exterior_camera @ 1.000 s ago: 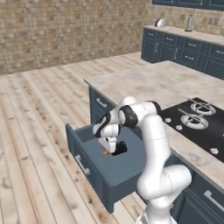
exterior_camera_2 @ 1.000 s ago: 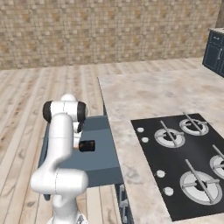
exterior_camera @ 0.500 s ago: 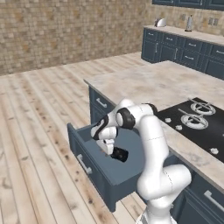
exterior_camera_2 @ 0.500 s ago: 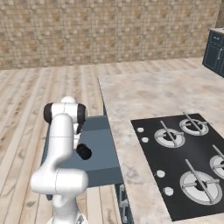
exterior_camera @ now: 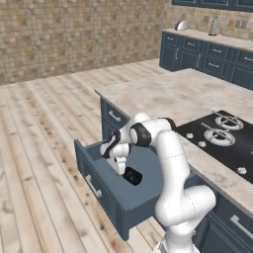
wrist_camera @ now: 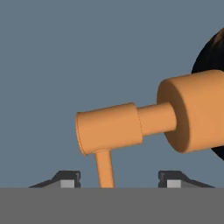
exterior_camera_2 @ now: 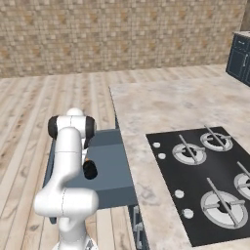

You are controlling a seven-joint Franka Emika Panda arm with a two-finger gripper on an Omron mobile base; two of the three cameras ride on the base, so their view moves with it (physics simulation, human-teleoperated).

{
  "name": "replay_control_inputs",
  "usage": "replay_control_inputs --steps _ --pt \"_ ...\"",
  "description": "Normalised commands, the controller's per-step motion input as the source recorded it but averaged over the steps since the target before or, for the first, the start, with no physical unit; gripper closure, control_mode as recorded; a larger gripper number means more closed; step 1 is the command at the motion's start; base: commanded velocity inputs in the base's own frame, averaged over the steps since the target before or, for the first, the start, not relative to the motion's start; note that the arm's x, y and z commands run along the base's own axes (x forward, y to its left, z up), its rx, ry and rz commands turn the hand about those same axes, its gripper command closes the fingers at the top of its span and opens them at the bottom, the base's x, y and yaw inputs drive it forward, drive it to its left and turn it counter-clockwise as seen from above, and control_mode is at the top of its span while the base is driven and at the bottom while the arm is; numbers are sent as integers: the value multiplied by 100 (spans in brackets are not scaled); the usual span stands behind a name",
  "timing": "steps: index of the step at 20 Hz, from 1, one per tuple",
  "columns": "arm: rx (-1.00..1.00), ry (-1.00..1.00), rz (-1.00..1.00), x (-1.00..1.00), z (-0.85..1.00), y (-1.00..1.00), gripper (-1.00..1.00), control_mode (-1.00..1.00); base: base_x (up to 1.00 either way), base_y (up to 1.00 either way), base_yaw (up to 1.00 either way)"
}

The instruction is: Restock the sink supplies by placing the sponge and soap dispenser on the counter and next to the sink. Make sure the soap dispenser is upright.

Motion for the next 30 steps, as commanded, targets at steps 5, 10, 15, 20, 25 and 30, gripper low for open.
replay_control_inputs --steps 5,10,15,20,25,30 --pt "0 0 0 0 0 0 100 -100 0 0 0" --pt "0 -4 0 0 0 0 100 -100 0 0 0" --pt "0 -13 -3 -1 21 0 100 -100 0 0 0" --pt "0 -22 -6 -19 63 0 100 -100 0 0 0" --pt "0 -25 -6 -43 73 0 100 -100 0 0 0" --pt "0 -29 -6 -43 78 0 100 -100 0 0 0"
